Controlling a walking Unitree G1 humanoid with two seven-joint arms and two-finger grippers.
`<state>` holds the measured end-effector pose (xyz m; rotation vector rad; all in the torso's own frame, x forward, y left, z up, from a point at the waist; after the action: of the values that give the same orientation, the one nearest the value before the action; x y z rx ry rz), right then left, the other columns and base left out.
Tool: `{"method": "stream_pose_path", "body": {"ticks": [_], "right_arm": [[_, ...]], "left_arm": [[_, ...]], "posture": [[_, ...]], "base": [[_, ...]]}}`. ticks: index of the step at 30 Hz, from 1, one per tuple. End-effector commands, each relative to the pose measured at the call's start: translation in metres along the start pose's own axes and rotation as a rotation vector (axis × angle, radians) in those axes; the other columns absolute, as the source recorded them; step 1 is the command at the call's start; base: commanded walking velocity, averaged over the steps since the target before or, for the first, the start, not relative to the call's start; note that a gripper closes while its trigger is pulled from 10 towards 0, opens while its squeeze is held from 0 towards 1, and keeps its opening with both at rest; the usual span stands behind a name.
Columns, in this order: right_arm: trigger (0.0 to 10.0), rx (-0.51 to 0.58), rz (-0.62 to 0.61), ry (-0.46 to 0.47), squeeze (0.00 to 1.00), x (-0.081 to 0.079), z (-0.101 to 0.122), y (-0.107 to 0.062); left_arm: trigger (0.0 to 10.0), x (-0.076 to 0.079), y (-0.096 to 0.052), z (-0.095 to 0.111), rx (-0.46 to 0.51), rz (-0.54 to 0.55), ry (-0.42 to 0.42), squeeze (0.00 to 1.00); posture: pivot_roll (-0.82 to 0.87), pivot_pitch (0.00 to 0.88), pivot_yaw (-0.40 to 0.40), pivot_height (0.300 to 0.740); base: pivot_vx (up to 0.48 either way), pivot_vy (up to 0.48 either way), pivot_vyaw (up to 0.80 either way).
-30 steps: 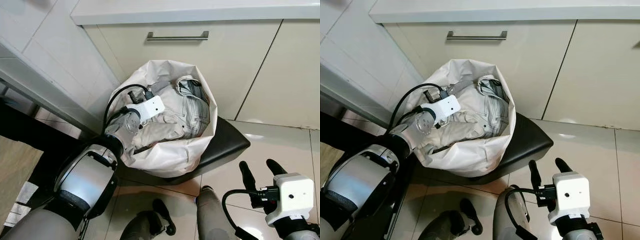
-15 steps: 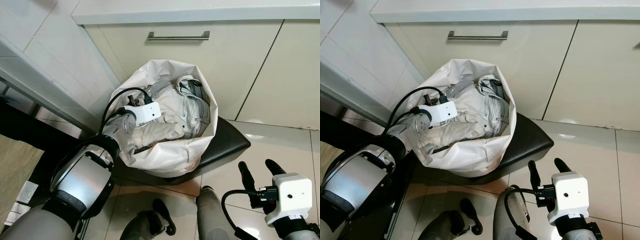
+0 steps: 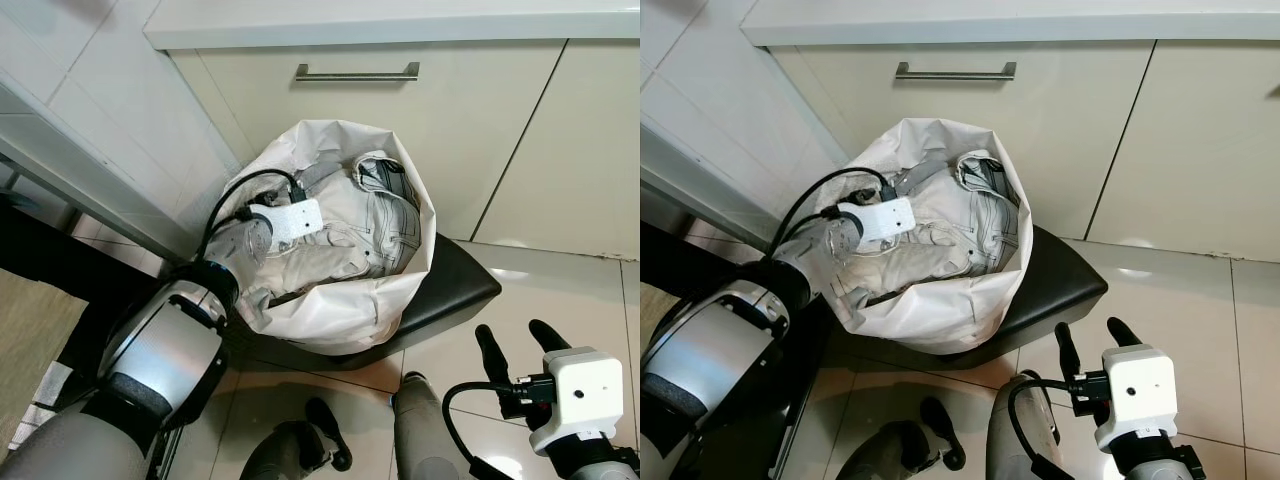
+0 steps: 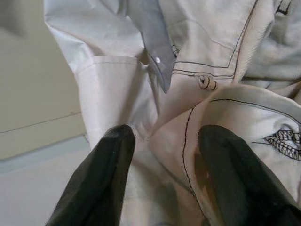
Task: Clothes washing
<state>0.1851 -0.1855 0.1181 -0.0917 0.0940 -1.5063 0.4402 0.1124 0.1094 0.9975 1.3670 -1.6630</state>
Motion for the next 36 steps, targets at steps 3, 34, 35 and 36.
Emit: {"method": "stream_pose_path", "body": {"ticks": [3,34,35,36], "right_arm": [[10.0,-0.02,0.014,0.009,0.0,-0.005,-0.005,-0.002],[10.0,-0.019,0.07,0.017,0.0,-0.019,0.001,-0.015],[10.0,-0.019,0.07,0.017,0.0,-0.019,0.001,-0.015],[10.0,-0.014,0.092,0.015,0.0,-0.022,0.003,-0.017]], "left_arm": [[10.0,0.005,-0.002,-0.013,-0.023,-0.047,-0.04,0.0],[0.0,0.043,-0.002,-0.013,-0.048,-0.051,0.155,0.0],[0.0,0.043,-0.002,-0.013,-0.048,-0.051,0.155,0.0],[0.0,0.042,-0.002,-0.012,-0.048,-0.044,0.161,0.0]], "posture": [[-0.54,0.262,0.249,0.726],[-0.57,0.335,0.256,0.726],[-0.57,0.335,0.256,0.726],[-0.57,0.336,0.255,0.726]], "base": [[0.0,0.0,0.0],[0.0,0.0,0.0],[0.0,0.0,0.0],[0.0,0.0,0.0]]}}
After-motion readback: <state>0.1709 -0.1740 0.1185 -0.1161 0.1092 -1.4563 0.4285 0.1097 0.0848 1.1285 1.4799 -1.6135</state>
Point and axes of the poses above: a point about 5 cm out from each wrist's last joint towards the gripper, its own y axis pointing out of the wrist towards the gripper, its own z axis along the axis of the wrist's last joint, x = y × z, the point moved 5 cm from there along y, pointing out of the wrist towards the gripper, and after that the axes turned 11 degrees about y, right-handed, at the moved point
